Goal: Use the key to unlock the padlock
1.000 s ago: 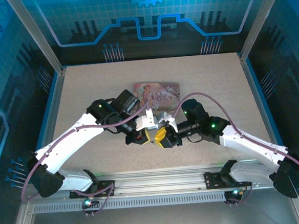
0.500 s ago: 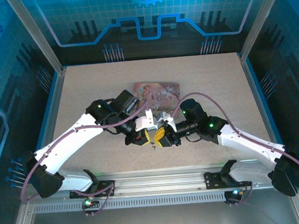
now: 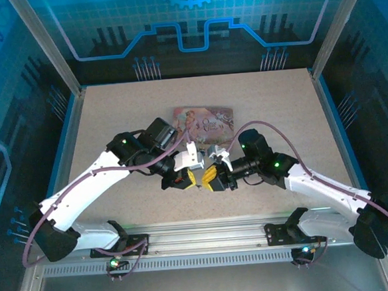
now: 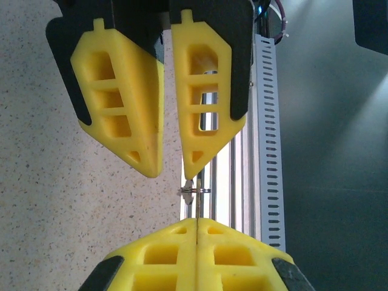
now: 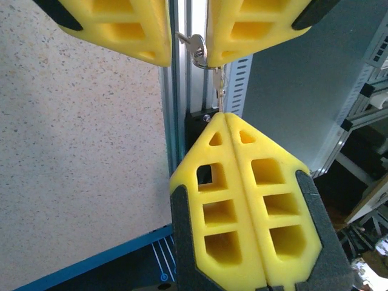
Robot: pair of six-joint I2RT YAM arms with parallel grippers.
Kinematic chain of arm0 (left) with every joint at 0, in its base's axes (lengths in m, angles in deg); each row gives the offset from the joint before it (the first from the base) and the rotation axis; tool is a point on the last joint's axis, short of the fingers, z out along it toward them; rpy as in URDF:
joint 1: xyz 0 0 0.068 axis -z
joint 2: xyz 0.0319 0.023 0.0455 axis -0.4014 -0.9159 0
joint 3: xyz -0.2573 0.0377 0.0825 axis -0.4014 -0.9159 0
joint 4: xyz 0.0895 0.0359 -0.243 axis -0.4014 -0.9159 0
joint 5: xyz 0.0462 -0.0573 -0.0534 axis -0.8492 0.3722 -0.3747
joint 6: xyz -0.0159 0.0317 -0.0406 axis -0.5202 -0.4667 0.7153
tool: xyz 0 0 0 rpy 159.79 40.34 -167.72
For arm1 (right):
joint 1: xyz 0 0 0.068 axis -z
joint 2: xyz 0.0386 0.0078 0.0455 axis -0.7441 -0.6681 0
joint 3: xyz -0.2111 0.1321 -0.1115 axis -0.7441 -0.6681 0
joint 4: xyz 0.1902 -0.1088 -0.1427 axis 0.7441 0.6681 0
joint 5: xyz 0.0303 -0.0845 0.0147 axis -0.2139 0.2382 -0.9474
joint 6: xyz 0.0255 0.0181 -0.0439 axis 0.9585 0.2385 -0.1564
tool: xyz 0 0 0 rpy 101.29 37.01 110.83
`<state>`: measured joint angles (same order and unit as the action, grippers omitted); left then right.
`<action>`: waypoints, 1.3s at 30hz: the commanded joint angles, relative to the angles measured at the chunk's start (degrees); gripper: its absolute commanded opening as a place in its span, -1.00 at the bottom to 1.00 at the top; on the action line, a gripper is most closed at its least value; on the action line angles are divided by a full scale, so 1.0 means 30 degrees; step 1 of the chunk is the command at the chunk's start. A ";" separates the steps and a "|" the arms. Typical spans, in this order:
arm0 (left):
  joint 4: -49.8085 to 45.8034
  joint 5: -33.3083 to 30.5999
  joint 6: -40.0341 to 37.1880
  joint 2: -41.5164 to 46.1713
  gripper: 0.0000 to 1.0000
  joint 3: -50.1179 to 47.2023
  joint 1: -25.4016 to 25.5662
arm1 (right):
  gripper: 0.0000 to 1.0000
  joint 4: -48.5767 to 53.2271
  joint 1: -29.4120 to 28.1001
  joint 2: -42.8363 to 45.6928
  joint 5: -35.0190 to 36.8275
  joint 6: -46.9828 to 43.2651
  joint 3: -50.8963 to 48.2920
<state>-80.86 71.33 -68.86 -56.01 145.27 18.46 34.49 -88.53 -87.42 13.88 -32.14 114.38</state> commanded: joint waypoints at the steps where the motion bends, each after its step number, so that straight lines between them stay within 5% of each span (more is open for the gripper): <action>1: 0.0177 0.0829 -0.0292 0.0429 -1.00 -0.0146 -0.0090 | -0.55 -0.0406 0.0168 0.0333 -0.0875 0.0261 -0.0192; 26: -0.0069 0.1200 -0.0262 0.0129 -1.00 0.0103 -0.0174 | -0.39 -0.0770 -0.0067 0.0269 -0.1295 0.0715 -0.0105; 39: -0.0041 0.1396 -0.0202 0.0012 -1.00 0.0100 -0.0209 | -0.67 -0.1329 -0.0408 -0.0534 -0.1226 0.0730 0.0312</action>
<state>-80.78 72.99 -68.84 -55.88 145.27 18.07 31.82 -89.27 -88.38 10.71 -29.93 113.71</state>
